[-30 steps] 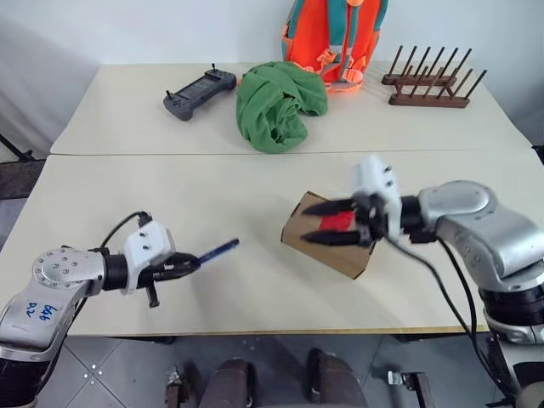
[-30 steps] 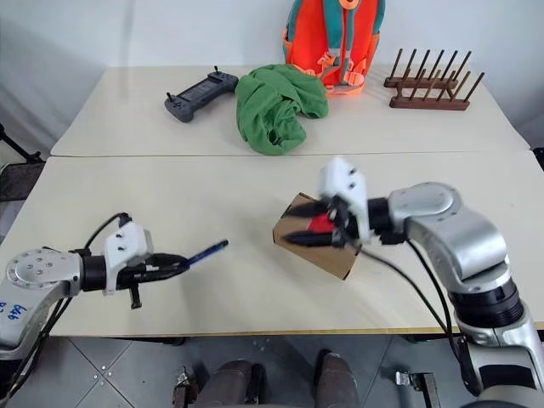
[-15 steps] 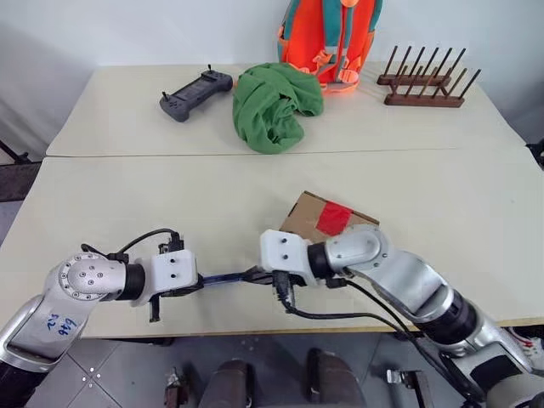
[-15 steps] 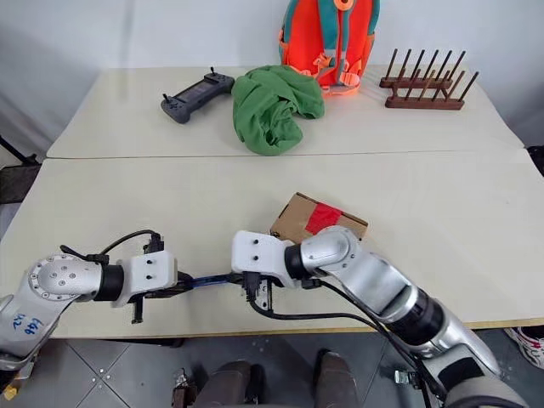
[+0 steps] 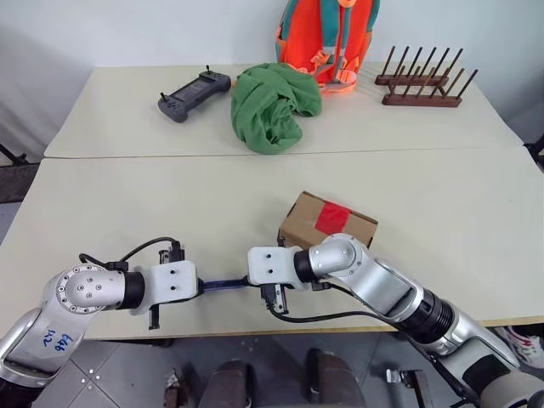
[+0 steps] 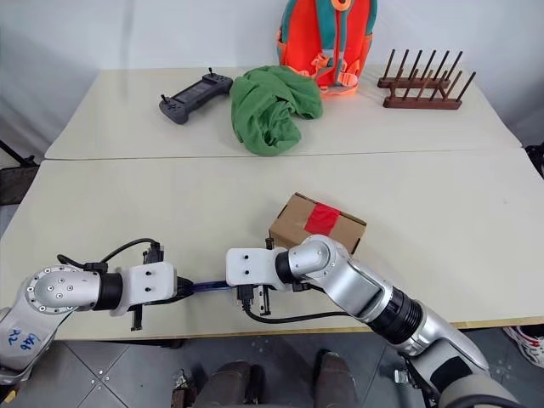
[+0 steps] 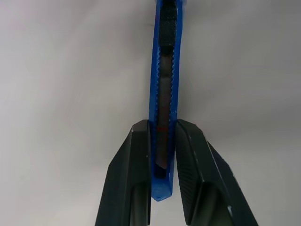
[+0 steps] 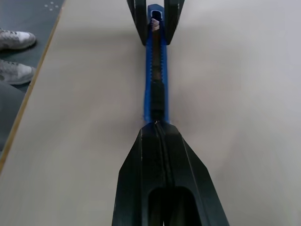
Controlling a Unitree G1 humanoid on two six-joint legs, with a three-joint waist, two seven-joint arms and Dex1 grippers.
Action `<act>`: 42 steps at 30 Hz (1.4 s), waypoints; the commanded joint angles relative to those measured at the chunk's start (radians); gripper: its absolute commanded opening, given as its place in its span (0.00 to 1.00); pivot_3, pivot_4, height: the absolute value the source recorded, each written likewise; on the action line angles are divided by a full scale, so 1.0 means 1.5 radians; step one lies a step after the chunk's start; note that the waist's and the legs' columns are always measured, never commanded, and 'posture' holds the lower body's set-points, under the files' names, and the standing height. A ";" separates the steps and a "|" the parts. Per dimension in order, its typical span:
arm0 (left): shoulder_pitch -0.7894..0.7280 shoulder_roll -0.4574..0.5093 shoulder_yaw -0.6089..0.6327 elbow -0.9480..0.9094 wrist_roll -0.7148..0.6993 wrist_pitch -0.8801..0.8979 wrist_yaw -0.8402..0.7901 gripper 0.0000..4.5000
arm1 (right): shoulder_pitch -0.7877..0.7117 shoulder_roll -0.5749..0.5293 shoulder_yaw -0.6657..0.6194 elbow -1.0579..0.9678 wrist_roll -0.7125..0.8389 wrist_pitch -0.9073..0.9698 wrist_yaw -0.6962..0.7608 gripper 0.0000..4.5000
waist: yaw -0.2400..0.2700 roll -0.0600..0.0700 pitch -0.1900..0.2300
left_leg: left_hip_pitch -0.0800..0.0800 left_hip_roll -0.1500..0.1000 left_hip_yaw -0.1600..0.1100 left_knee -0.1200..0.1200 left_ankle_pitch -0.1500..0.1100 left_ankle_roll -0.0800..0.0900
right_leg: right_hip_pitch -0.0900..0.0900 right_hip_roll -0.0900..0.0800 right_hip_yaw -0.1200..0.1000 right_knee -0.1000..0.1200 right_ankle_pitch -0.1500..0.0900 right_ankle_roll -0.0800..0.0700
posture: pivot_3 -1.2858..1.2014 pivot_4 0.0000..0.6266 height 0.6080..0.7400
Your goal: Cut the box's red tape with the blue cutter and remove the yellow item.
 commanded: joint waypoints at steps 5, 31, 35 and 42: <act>0.017 -0.004 -0.027 -0.005 -0.003 0.011 -0.018 0.09 | 0.010 0.026 0.000 0.038 -0.023 -0.034 0.018 0.00 | -0.002 0.000 0.000 | 0.001 0.000 0.000 0.000 0.000 0.000 | 0.000 0.000 0.000 0.000 0.000 0.000 | 0.52 0.24 1.00; 0.006 -0.034 -0.040 -0.005 0.016 0.016 -0.008 0.09 | -0.007 0.181 0.003 0.170 -0.061 -0.110 0.042 0.00 | -0.001 0.003 -0.006 | 0.002 0.000 0.000 0.000 0.000 0.000 | 0.001 0.000 0.001 0.002 0.000 0.000 | 0.52 0.24 1.00; 0.005 -0.039 -0.039 -0.001 0.019 0.013 -0.006 0.09 | 0.000 0.178 -0.003 0.159 -0.058 -0.104 0.046 0.00 | 0.000 0.003 -0.006 | 0.002 0.000 -0.001 0.000 0.000 0.000 | 0.001 0.000 0.001 0.002 0.000 0.000 | 0.52 0.24 1.00; -0.008 -0.051 -0.043 0.017 0.024 0.008 -0.006 0.09 | -0.017 0.195 -0.004 0.199 -0.064 -0.127 0.049 0.00 | 0.000 0.003 -0.006 | 0.002 0.000 -0.001 0.000 0.000 0.000 | 0.001 0.000 0.001 0.002 0.000 0.000 | 0.52 0.24 1.00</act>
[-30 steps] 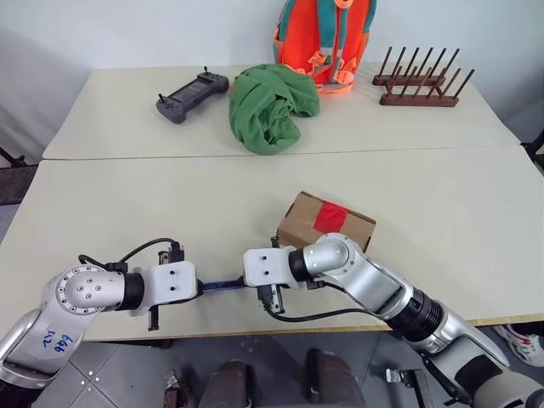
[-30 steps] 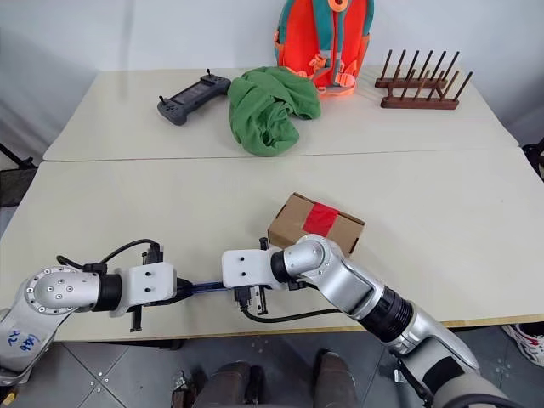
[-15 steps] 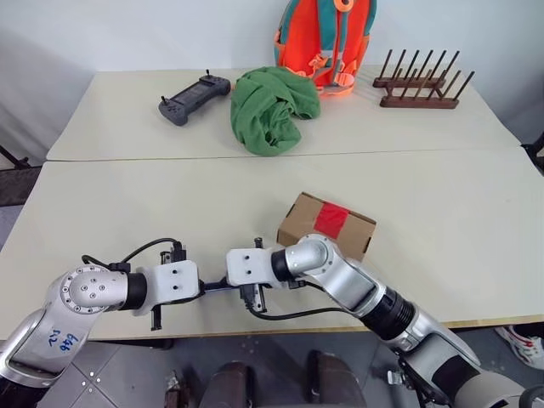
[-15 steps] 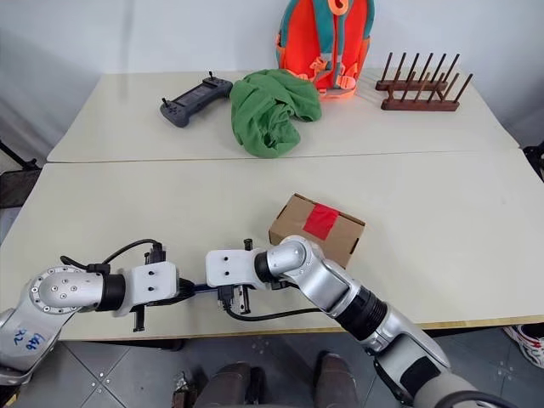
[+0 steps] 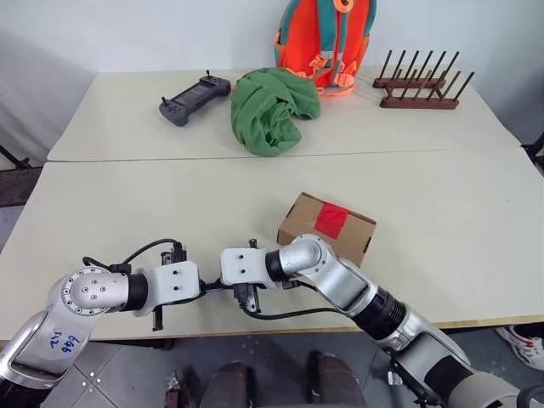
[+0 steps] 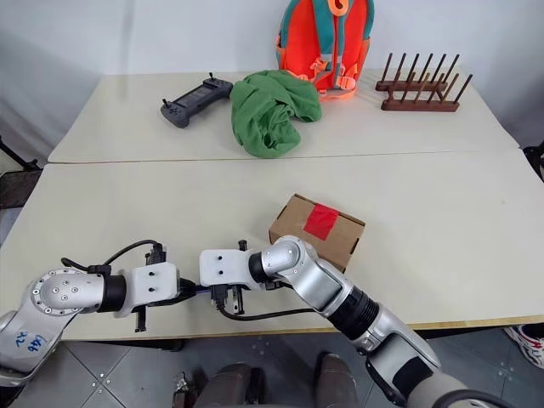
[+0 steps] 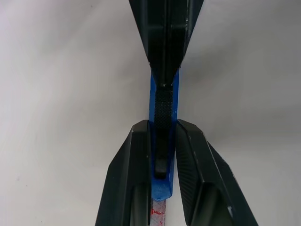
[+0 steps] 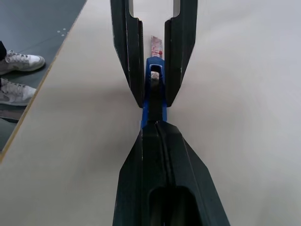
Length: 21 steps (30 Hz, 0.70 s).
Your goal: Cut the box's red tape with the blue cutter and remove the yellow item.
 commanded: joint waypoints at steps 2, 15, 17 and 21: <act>-0.001 -0.017 -0.039 0.020 0.008 -0.010 -0.002 0.09 | -0.019 0.021 0.016 0.044 -0.024 -0.045 -0.002 0.00 | 0.000 0.000 0.000 | 0.000 0.000 0.000 0.000 0.000 0.000 | 0.000 0.000 0.000 0.000 0.000 0.000 | 0.52 0.24 1.00; -0.063 -0.056 -0.023 0.116 0.023 -0.058 0.026 0.09 | -0.071 -0.101 -0.215 -0.121 0.141 0.130 0.067 0.00 | 0.000 0.000 0.000 | -0.001 0.000 -0.002 0.002 0.001 0.000 | 0.000 0.000 0.000 0.002 0.000 0.000 | 0.52 0.24 1.00; -0.061 -0.058 -0.011 0.122 0.021 -0.073 0.033 0.09 | -0.072 -0.142 -0.235 -0.154 0.175 0.182 0.088 0.04 | 0.000 0.000 0.000 | -0.001 0.000 -0.001 0.002 0.001 0.000 | 0.000 0.000 0.000 0.002 0.000 0.000 | 0.52 0.24 1.00; -0.078 -0.086 0.024 0.155 0.012 -0.145 0.072 0.09 | -0.102 -0.202 -0.289 -0.171 0.234 0.297 0.091 0.28 | -0.001 0.000 0.000 | -0.001 0.001 -0.001 0.002 0.001 0.000 | 0.000 0.000 0.000 0.002 0.000 0.000 | 0.52 0.24 1.00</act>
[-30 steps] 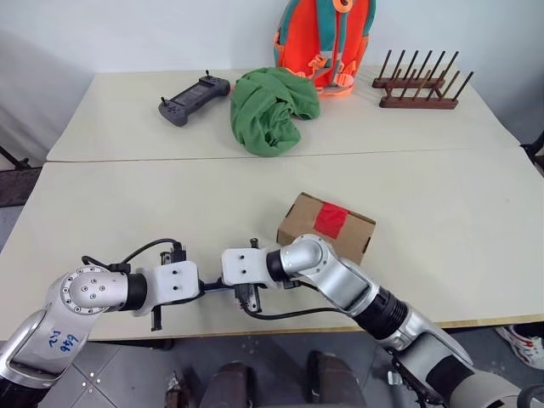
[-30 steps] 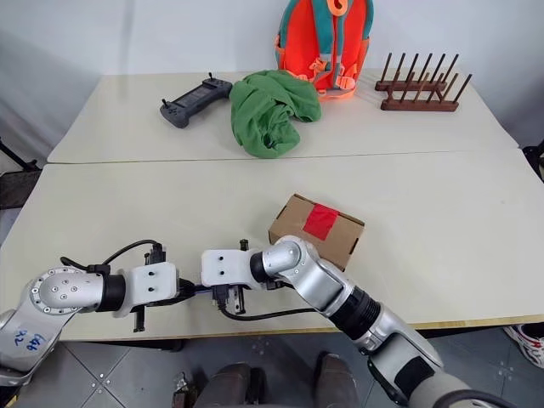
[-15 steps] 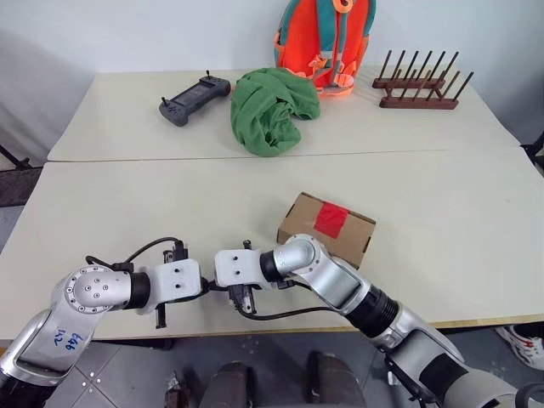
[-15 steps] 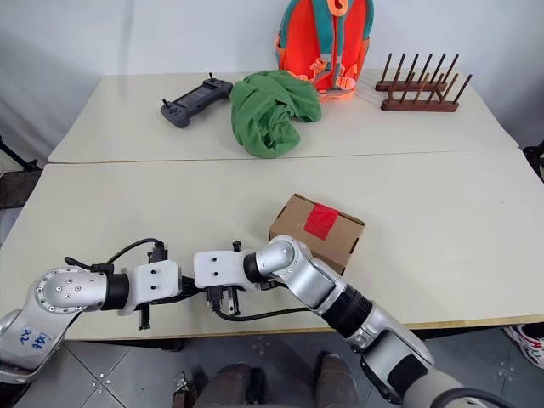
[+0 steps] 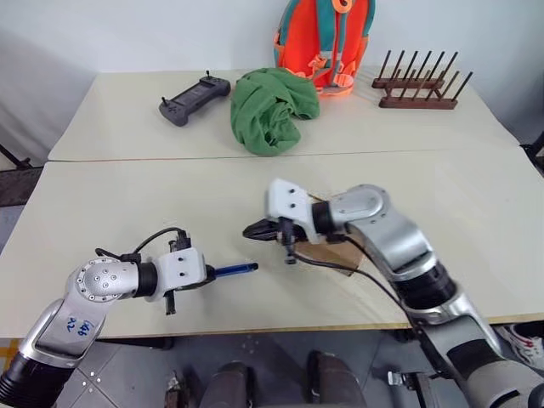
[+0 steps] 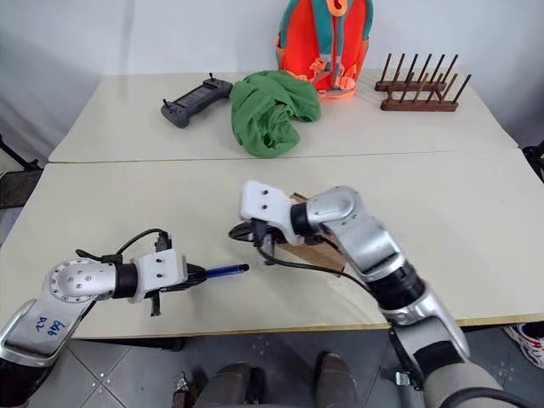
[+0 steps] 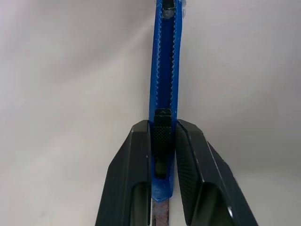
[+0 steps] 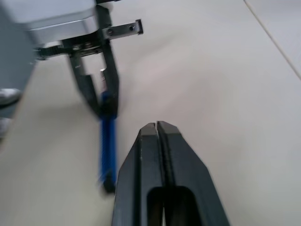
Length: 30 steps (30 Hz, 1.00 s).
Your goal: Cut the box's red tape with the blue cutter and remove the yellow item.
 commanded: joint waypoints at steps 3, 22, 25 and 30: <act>-0.037 -0.043 0.062 0.061 -0.001 -0.086 0.074 0.09 | -0.070 -0.043 -0.101 0.001 0.071 0.110 -0.021 0.50 | 0.000 -0.001 0.001 | -0.001 0.000 0.000 0.000 0.000 0.000 | -0.001 0.000 0.000 0.000 0.000 0.000 | 0.52 0.24 1.00; -0.252 -0.203 0.038 0.292 0.173 -0.529 0.330 0.09 | -0.320 0.035 -0.238 0.239 0.177 0.500 -0.208 0.99 | -0.001 -0.003 0.001 | -0.003 0.000 0.007 0.002 -0.002 0.001 | -0.003 -0.001 -0.003 0.002 0.000 0.000 | 0.52 0.24 1.00; -0.270 -0.207 0.022 0.309 0.187 -0.555 0.341 0.09 | -0.317 0.043 -0.227 0.243 0.181 0.483 -0.219 0.99 | -0.002 -0.003 0.001 | -0.004 0.000 0.007 0.002 -0.002 0.001 | -0.003 -0.001 -0.003 0.002 0.000 0.000 | 0.52 0.24 1.00; -0.280 -0.213 0.005 0.307 0.201 -0.573 0.353 0.09 | -0.310 0.048 -0.205 0.266 0.182 0.448 -0.223 0.99 | -0.003 -0.003 0.001 | -0.004 0.000 0.007 0.002 -0.002 0.001 | -0.003 -0.001 -0.003 0.002 0.000 0.000 | 0.52 0.24 1.00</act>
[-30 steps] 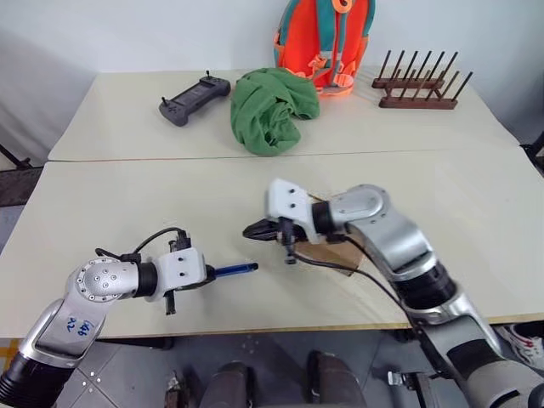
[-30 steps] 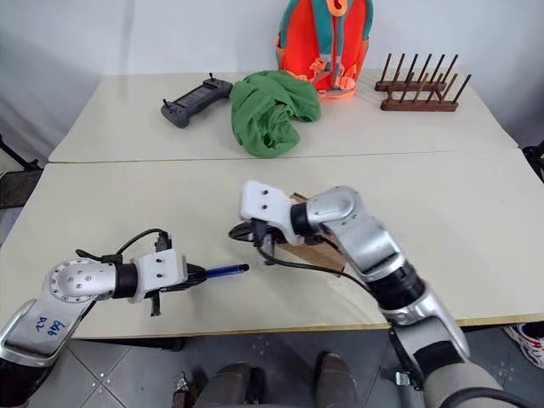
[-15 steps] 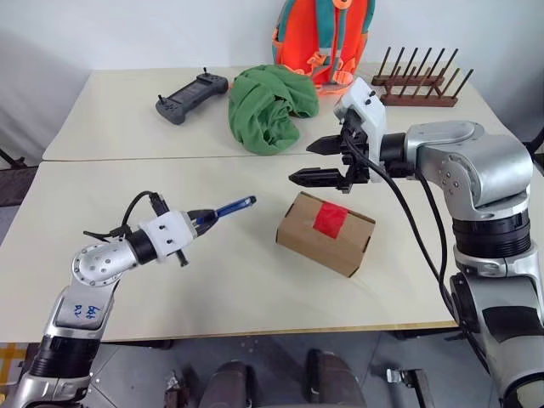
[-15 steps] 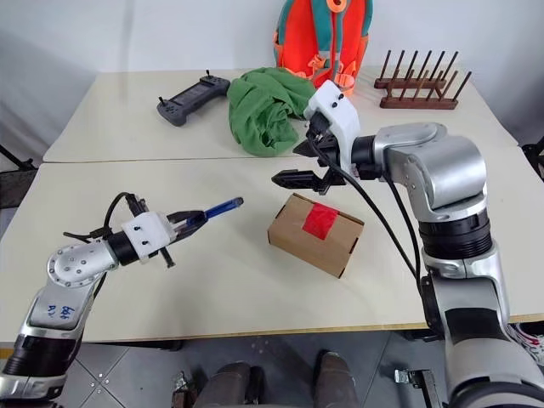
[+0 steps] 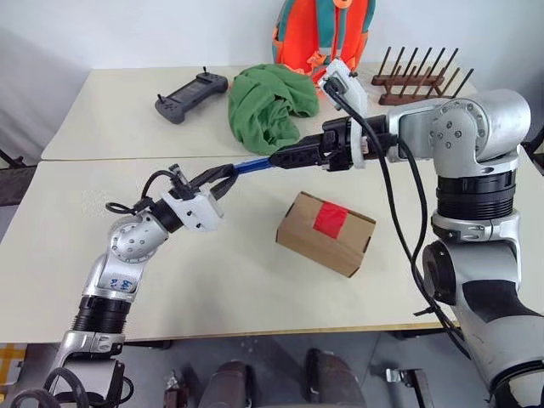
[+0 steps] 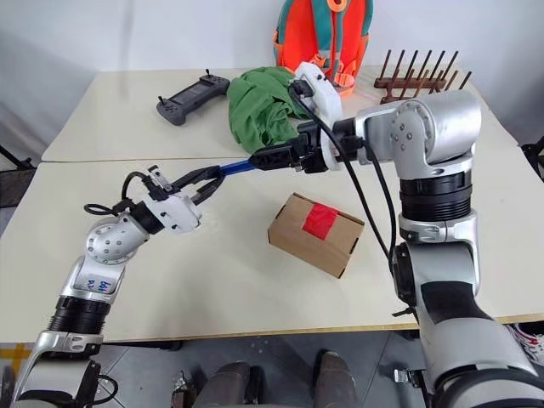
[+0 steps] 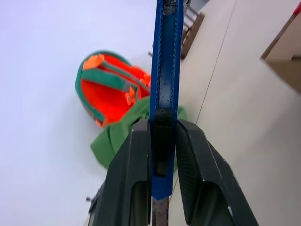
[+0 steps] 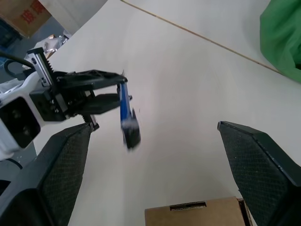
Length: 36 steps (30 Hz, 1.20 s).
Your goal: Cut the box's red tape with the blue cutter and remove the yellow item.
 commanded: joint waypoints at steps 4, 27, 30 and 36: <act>-0.022 -0.007 -0.007 -0.023 0.017 -0.017 0.027 0.09 | -0.002 0.015 0.007 0.040 0.005 -0.068 -0.004 0.99 | -0.001 0.000 0.000 | 0.000 0.000 0.000 0.000 0.000 0.000 | 0.000 0.000 0.000 0.000 0.000 0.000 | 0.52 0.24 1.00; -0.021 -0.015 -0.007 -0.052 -0.004 0.025 0.031 0.09 | 0.000 0.033 0.005 0.077 0.021 -0.113 -0.007 0.80 | -0.001 0.000 0.000 | 0.000 0.000 0.000 0.001 0.000 0.000 | 0.000 0.000 0.000 0.000 0.000 0.000 | 0.52 0.24 1.00; -0.019 -0.016 -0.008 -0.052 -0.003 0.025 0.032 0.09 | -0.001 0.031 0.008 0.076 0.028 -0.112 -0.003 0.58 | 0.000 0.000 0.000 | 0.000 0.000 0.000 0.001 0.000 0.000 | 0.000 0.000 0.000 0.000 0.000 0.000 | 0.52 0.24 1.00; -0.017 -0.019 -0.008 -0.055 -0.003 0.030 0.032 0.09 | 0.000 0.023 0.016 0.072 0.038 -0.108 0.003 0.16 | -0.001 0.000 0.000 | 0.000 0.000 0.000 0.001 0.000 0.000 | 0.000 0.000 0.000 0.000 0.000 0.000 | 0.52 0.24 1.00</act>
